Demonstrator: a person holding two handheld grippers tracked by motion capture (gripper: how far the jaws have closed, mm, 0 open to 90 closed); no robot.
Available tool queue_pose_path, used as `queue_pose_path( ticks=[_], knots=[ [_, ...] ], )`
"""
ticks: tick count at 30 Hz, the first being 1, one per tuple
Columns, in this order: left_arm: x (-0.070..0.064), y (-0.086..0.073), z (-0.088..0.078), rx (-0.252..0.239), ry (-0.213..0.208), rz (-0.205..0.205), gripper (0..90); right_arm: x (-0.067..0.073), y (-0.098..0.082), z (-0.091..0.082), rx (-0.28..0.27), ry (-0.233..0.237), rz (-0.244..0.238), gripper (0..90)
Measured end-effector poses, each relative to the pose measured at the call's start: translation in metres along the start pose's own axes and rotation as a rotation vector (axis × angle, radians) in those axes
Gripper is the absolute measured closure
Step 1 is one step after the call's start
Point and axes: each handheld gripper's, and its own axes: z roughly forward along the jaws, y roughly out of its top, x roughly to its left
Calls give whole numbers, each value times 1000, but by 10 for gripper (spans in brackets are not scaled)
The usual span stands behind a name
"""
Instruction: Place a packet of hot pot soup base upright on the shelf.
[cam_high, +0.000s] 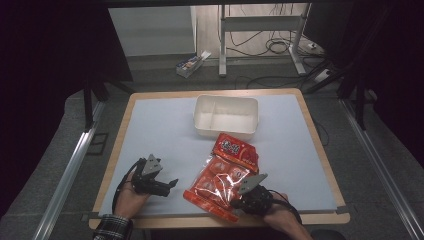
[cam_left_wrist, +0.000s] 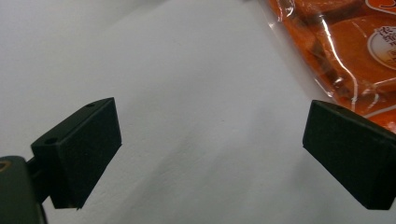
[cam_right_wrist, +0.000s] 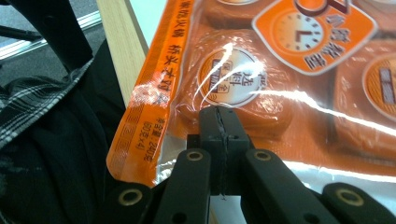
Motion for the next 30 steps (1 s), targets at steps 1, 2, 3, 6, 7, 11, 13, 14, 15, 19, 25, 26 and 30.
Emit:
queue_pose_path(
  ticks=[1, 2, 3, 6, 7, 11, 13, 14, 15, 19, 25, 26, 30],
  knots=[
    [0, 0, 0, 0, -1, 1, 42, 1, 1, 1, 1, 1, -4, 896],
    [0, 0, 0, 1, -1, 2, 42, 2, 3, 3, 0, 2, -7, 895],
    [0, 0, 0, 3, 0, 3, 42, 3, 5, 5, -1, 0, -12, 895],
    [-1, 0, 0, 4, 1, 6, 42, 6, 10, 10, -8, -1, -14, 895],
    [0, 0, 0, 3, 1, 5, 42, 8, 14, 14, -11, 1, -16, 895],
    [0, 1, 0, -1, 6, 4, 42, 10, 20, 20, -23, 7, -18, 895],
    [0, 1, 0, -1, 6, 4, 42, 12, 25, 26, -31, 6, -19, 894],
    [0, 1, 0, 0, 7, 5, 42, 13, 27, 28, -31, 4, -21, 894],
    [-1, 1, 0, 1, 7, 7, 42, 14, 29, 29, -29, 0, -35, 894],
    [0, 0, 0, 1, 5, 0, 42, 13, 29, 28, -25, 16, -54, 893],
    [0, -1, 1, 9, 7, 2, 43, 11, 27, 19, -42, 6, -84, 795],
    [0, -1, 1, 11, 6, 2, 42, 10, 26, 16, -40, -12, -85, 780],
    [-1, -1, 2, 16, 9, 7, 42, 1, 23, 7, -54, -58, -53, 719]
  ],
)
